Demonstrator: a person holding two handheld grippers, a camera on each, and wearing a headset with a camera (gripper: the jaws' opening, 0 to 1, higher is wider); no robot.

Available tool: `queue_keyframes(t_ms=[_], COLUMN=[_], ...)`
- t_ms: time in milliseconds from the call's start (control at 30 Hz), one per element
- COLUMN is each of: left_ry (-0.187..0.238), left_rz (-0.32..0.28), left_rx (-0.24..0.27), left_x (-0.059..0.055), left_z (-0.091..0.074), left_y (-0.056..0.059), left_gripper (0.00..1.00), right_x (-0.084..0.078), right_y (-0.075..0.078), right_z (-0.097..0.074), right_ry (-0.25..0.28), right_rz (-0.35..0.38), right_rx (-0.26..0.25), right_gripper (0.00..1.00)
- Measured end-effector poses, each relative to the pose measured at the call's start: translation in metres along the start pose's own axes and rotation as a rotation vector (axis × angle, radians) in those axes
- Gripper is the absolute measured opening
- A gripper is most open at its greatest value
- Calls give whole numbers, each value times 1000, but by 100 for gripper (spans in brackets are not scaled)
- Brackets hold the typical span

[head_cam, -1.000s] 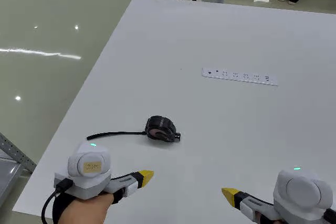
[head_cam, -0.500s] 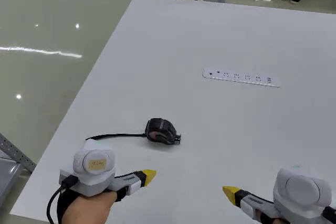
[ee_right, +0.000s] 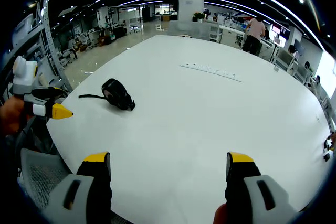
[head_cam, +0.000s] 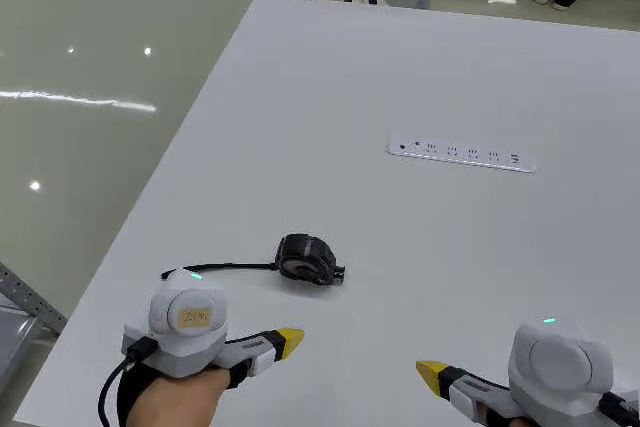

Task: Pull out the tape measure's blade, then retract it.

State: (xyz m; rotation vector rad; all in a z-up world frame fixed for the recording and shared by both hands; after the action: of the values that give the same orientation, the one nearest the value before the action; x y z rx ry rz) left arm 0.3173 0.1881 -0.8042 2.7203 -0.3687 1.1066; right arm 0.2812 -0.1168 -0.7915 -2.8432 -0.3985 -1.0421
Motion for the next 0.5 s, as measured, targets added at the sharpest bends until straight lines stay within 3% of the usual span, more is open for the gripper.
queue_keyframes(t_ms=[500], left_ry=[-12], left_rz=[-4], left_rx=[-6], left_x=[1], left_z=[14], left_y=[-4], left_gripper=[99], right_x=[9], right_y=[-2], right_z=[16], right_ry=[-11], right_rz=[-46], right_rx=[22], right_gripper=[94])
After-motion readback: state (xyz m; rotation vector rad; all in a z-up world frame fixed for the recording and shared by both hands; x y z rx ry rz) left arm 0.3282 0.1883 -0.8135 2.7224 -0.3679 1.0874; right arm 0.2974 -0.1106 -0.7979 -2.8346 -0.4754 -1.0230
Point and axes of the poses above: the centre of the closed fingertips' face, and the gripper's own axes: z roughly forward along the fingers, y roughly to its right, x roughly out of its top, the point moved 5 cm from there along -z, roughly backward along the fingers, and after that the axes turned 3 degrees about -y, right-handed, at the moved point
